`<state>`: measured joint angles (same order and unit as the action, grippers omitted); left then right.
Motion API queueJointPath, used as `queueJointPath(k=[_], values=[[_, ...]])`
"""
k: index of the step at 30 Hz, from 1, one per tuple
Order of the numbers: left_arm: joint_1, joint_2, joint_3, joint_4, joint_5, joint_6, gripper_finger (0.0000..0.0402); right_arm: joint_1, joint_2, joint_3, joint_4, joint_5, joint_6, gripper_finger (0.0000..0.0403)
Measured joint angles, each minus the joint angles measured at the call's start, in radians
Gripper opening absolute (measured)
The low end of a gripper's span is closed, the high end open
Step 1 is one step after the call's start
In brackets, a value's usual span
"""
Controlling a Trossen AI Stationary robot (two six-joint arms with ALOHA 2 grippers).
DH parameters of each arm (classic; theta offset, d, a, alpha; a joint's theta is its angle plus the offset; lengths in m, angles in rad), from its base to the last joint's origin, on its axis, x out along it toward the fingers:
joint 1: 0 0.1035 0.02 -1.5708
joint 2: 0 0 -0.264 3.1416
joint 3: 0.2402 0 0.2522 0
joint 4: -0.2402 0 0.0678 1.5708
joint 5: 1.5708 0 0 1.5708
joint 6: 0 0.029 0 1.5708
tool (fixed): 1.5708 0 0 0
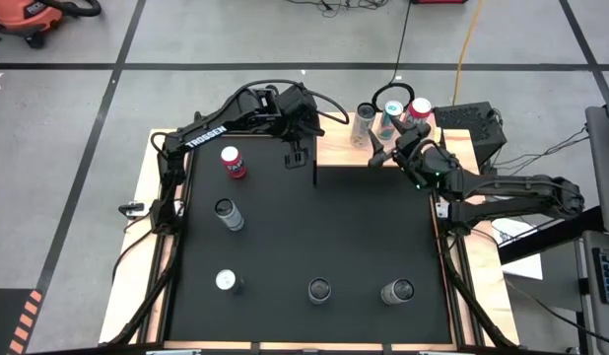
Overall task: Place canned beverage on shelf
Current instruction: Put the top white yellow soda can on the shelf
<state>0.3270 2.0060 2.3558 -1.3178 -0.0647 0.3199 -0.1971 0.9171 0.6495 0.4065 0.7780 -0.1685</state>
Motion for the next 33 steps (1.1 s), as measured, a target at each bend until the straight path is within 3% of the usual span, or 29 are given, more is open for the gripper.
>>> queueJointPath(k=[6, 21, 33], values=[[0.0, 0.0, 0.0, 0.0, 0.0, 0.0, 0.0359, 0.022, -0.016, 0.0, -0.084, -0.027, 0.014, 0.0258], [0.0, 0.0, 0.0, 0.0, 0.0, 0.0, 0.0359, 0.02, 0.046, 0.0, -0.105, -0.027, -0.004, 0.0018], [0.0, 0.0, 0.0, 0.0, 0.0, 0.0, 0.0359, -0.043, 0.102, 0.0, -0.105, -0.047, 0.003, 0.0003]])
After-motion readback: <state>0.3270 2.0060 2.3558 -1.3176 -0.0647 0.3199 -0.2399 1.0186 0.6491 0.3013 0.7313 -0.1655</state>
